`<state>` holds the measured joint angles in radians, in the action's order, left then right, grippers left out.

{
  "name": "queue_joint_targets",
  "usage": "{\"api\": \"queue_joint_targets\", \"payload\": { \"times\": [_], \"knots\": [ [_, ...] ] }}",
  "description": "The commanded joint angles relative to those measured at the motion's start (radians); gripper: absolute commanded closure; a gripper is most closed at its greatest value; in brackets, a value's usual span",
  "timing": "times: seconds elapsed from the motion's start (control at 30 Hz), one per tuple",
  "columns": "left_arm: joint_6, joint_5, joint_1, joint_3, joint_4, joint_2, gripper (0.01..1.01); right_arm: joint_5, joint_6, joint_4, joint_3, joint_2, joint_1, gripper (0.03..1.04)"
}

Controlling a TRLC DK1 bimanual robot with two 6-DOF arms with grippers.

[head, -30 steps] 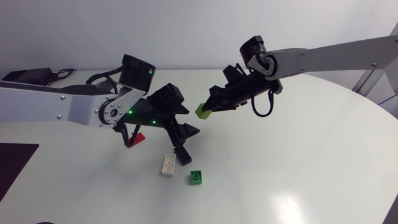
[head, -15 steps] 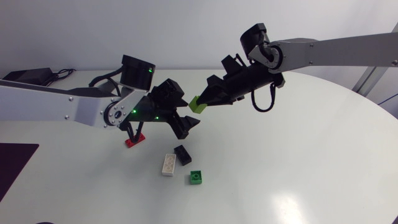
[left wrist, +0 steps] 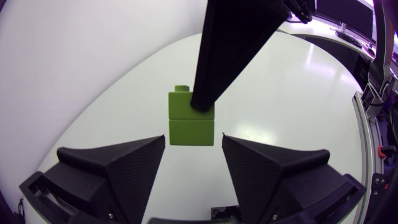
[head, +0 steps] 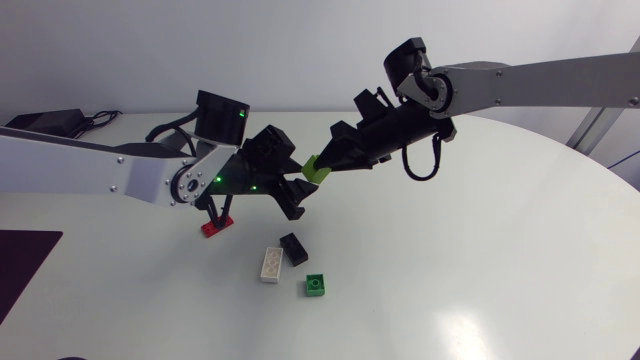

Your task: Disassemble duplo

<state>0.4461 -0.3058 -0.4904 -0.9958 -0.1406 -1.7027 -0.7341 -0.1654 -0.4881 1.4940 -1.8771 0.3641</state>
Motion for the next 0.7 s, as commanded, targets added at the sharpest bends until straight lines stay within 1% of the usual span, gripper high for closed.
{"api": "queue_joint_targets", "payload": {
  "times": [0.0, 0.13, 0.3, 0.4, 0.47, 0.67],
  "knots": [
    [-0.027, 0.005, 0.000, -0.029, -0.022, -0.025, 0.498, -0.016, -0.023, -0.007, -0.021, 0.019, 0.013, 0.80],
    [-0.043, 0.024, -0.005, -0.038, -0.042, -0.025, 0.530, -0.016, -0.023, -0.009, -0.028, 0.026, 0.021, 0.80],
    [-0.052, 0.024, -0.011, -0.037, -0.071, -0.025, 0.654, -0.016, -0.022, -0.009, -0.035, 0.032, 0.030, 0.80],
    [-0.040, 0.027, -0.019, -0.024, -0.090, -0.028, 0.720, -0.016, -0.022, -0.007, -0.032, 0.033, 0.032, 0.80],
    [-0.014, 0.030, -0.023, -0.007, -0.100, -0.029, 0.762, -0.016, -0.020, -0.007, -0.029, 0.033, 0.032, 0.80],
    [0.077, 0.031, -0.045, 0.037, -0.088, -0.012, 0.774, -0.045, -0.019, -0.021, -0.014, 0.033, 0.027, 0.80]
  ]
}}
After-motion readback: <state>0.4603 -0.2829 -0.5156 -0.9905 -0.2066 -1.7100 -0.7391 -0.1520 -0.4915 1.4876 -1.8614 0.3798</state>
